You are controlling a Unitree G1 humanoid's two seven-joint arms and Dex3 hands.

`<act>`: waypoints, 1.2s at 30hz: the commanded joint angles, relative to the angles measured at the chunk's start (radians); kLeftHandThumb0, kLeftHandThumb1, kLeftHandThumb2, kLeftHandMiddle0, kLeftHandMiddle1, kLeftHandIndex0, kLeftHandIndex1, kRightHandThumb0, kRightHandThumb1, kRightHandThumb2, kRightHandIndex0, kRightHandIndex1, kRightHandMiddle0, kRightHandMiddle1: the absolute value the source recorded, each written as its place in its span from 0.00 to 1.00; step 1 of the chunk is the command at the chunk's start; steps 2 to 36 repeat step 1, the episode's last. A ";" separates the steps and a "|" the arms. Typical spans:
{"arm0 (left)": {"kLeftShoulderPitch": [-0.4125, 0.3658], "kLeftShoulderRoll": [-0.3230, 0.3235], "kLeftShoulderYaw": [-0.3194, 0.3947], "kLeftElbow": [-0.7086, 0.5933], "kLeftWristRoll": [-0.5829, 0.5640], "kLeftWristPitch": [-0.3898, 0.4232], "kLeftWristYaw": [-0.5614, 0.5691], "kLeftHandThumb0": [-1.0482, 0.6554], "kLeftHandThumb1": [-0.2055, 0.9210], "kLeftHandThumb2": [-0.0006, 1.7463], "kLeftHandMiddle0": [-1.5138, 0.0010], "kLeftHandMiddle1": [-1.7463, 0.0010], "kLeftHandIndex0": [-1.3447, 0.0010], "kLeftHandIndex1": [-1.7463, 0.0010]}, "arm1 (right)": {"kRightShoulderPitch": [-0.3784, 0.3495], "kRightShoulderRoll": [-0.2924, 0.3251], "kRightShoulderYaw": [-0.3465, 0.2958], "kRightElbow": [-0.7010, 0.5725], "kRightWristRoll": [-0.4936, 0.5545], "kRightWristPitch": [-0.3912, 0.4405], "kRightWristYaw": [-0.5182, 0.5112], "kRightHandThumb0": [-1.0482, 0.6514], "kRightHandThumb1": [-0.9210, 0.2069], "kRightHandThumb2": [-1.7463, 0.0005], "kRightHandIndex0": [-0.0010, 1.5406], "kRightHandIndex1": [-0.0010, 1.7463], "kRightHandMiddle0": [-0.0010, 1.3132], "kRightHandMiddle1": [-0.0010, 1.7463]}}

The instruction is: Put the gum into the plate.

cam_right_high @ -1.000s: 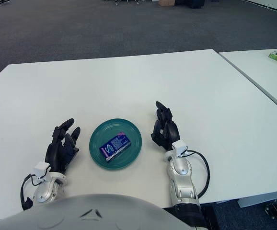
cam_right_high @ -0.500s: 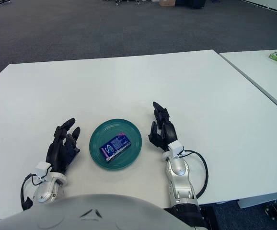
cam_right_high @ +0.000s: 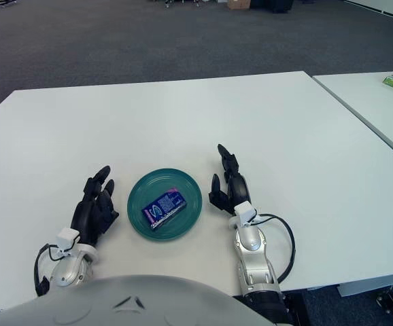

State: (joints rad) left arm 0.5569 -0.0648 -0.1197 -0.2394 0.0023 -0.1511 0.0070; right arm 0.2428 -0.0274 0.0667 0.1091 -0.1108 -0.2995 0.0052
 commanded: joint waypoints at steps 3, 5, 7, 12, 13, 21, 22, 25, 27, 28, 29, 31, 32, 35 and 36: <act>0.000 0.014 -0.002 0.005 -0.017 0.033 -0.019 0.06 1.00 0.61 0.99 1.00 1.00 0.94 | 0.057 0.017 0.021 0.059 -0.006 0.082 -0.003 0.21 0.00 0.38 0.00 0.00 0.00 0.06; 0.000 0.014 -0.002 0.005 -0.017 0.033 -0.019 0.06 1.00 0.61 0.99 1.00 1.00 0.94 | 0.057 0.017 0.021 0.059 -0.006 0.082 -0.003 0.21 0.00 0.38 0.00 0.00 0.00 0.06; 0.000 0.014 -0.002 0.005 -0.017 0.033 -0.019 0.06 1.00 0.61 0.99 1.00 1.00 0.94 | 0.057 0.017 0.021 0.059 -0.006 0.082 -0.003 0.21 0.00 0.38 0.00 0.00 0.00 0.06; 0.000 0.014 -0.002 0.005 -0.017 0.033 -0.019 0.06 1.00 0.61 0.99 1.00 1.00 0.94 | 0.057 0.017 0.021 0.059 -0.006 0.082 -0.003 0.21 0.00 0.38 0.00 0.00 0.00 0.06; 0.000 0.014 -0.002 0.005 -0.017 0.033 -0.019 0.06 1.00 0.61 0.99 1.00 1.00 0.94 | 0.057 0.017 0.021 0.059 -0.006 0.082 -0.003 0.21 0.00 0.38 0.00 0.00 0.00 0.06; 0.000 0.014 -0.002 0.005 -0.017 0.033 -0.019 0.06 1.00 0.61 0.99 1.00 1.00 0.94 | 0.057 0.017 0.021 0.059 -0.006 0.082 -0.003 0.21 0.00 0.38 0.00 0.00 0.00 0.06; 0.000 0.014 -0.002 0.005 -0.017 0.033 -0.019 0.06 1.00 0.61 0.99 1.00 1.00 0.94 | 0.057 0.017 0.021 0.059 -0.006 0.082 -0.003 0.21 0.00 0.38 0.00 0.00 0.00 0.06; 0.000 0.014 -0.002 0.005 -0.017 0.033 -0.019 0.06 1.00 0.61 0.99 1.00 1.00 0.94 | 0.057 0.017 0.021 0.059 -0.006 0.082 -0.003 0.21 0.00 0.38 0.00 0.00 0.00 0.06; 0.000 0.014 -0.002 0.005 -0.017 0.033 -0.019 0.06 1.00 0.61 0.99 1.00 1.00 0.94 | 0.057 0.017 0.021 0.059 -0.006 0.082 -0.003 0.21 0.00 0.38 0.00 0.00 0.00 0.06; 0.000 0.014 -0.002 0.005 -0.017 0.033 -0.019 0.06 1.00 0.61 0.99 1.00 1.00 0.94 | 0.057 0.017 0.021 0.059 -0.006 0.082 -0.003 0.21 0.00 0.38 0.00 0.00 0.00 0.06; 0.000 0.014 -0.002 0.005 -0.017 0.033 -0.019 0.06 1.00 0.61 0.99 1.00 1.00 0.94 | 0.057 0.017 0.021 0.059 -0.006 0.082 -0.003 0.21 0.00 0.38 0.00 0.00 0.00 0.06; 0.000 0.014 -0.002 0.005 -0.017 0.033 -0.019 0.06 1.00 0.61 0.99 1.00 1.00 0.94 | 0.057 0.017 0.021 0.059 -0.006 0.082 -0.003 0.21 0.00 0.38 0.00 0.00 0.00 0.06; 0.000 0.014 -0.002 0.005 -0.017 0.033 -0.019 0.06 1.00 0.61 0.99 1.00 1.00 0.94 | 0.057 0.017 0.021 0.059 -0.006 0.082 -0.003 0.21 0.00 0.38 0.00 0.00 0.00 0.06; 0.000 0.014 -0.002 0.005 -0.017 0.033 -0.019 0.06 1.00 0.61 0.99 1.00 1.00 0.94 | 0.057 0.017 0.021 0.059 -0.006 0.082 -0.003 0.21 0.00 0.38 0.00 0.00 0.00 0.06; 0.000 0.014 -0.002 0.005 -0.017 0.033 -0.019 0.06 1.00 0.61 0.99 1.00 1.00 0.94 | 0.057 0.017 0.021 0.059 -0.006 0.082 -0.003 0.21 0.00 0.38 0.00 0.00 0.00 0.06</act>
